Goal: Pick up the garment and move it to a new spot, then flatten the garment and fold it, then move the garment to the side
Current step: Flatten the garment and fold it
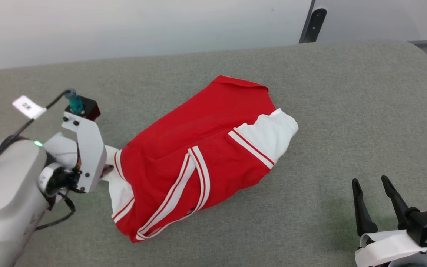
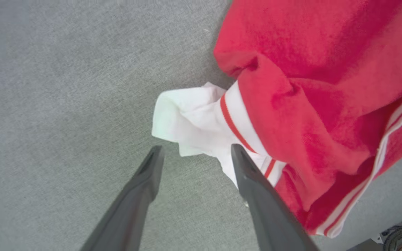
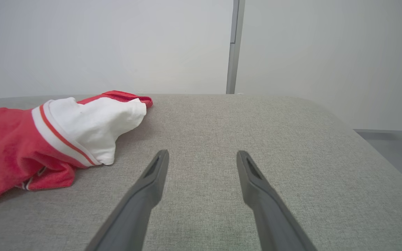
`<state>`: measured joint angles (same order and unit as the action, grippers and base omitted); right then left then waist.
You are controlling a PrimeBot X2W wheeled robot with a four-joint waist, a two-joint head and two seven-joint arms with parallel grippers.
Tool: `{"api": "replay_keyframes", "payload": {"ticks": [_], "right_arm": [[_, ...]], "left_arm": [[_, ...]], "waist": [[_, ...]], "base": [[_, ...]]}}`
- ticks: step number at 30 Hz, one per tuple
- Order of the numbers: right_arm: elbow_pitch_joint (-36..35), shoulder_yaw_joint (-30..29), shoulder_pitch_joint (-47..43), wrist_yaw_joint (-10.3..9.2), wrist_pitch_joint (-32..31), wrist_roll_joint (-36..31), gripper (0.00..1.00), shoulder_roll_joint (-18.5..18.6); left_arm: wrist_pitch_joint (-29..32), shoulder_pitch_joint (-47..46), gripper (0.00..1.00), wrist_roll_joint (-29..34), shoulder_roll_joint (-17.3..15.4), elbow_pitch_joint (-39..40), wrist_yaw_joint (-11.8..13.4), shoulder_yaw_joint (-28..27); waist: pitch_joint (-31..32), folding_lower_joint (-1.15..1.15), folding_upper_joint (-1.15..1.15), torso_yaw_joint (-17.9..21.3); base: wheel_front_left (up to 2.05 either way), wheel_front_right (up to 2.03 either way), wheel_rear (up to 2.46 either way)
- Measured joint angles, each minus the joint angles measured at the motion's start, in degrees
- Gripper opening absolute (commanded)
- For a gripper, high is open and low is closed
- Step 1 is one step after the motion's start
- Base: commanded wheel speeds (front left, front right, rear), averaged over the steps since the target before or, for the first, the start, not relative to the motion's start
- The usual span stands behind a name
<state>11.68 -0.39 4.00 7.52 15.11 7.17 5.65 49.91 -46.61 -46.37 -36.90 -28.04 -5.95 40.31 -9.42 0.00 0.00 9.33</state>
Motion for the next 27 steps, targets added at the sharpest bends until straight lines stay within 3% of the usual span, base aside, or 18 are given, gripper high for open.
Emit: {"api": "replay_keyframes", "payload": {"ticks": [9, 14, 27], "right_arm": [[-0.1, -0.13, -0.82, 0.0, 0.0, 0.14, 1.0, 0.16], [-1.11, 0.05, -0.85, 0.0, 0.0, 0.15, 1.0, 0.38], [-6.3, -1.1, -1.18, 0.0, 0.01, -0.31, 1.0, -0.51]], "left_arm": [[-1.52, 3.26, 1.0, -2.24, -1.54, 5.02, 1.02, -1.76], [0.19, 6.46, 1.0, -4.07, -1.75, 6.65, 3.3, -1.81], [2.02, 7.97, 1.0, -5.64, -1.93, 5.77, 6.3, -2.1]], "waist": [[1.42, 0.0, 0.0, -1.73], [1.29, 0.0, 0.0, -2.32], [-2.53, 0.0, 0.0, 0.2]], "base": [[0.0, 0.0, 0.0], [0.0, 0.0, 0.0], [0.0, 0.0, 0.0]]}}
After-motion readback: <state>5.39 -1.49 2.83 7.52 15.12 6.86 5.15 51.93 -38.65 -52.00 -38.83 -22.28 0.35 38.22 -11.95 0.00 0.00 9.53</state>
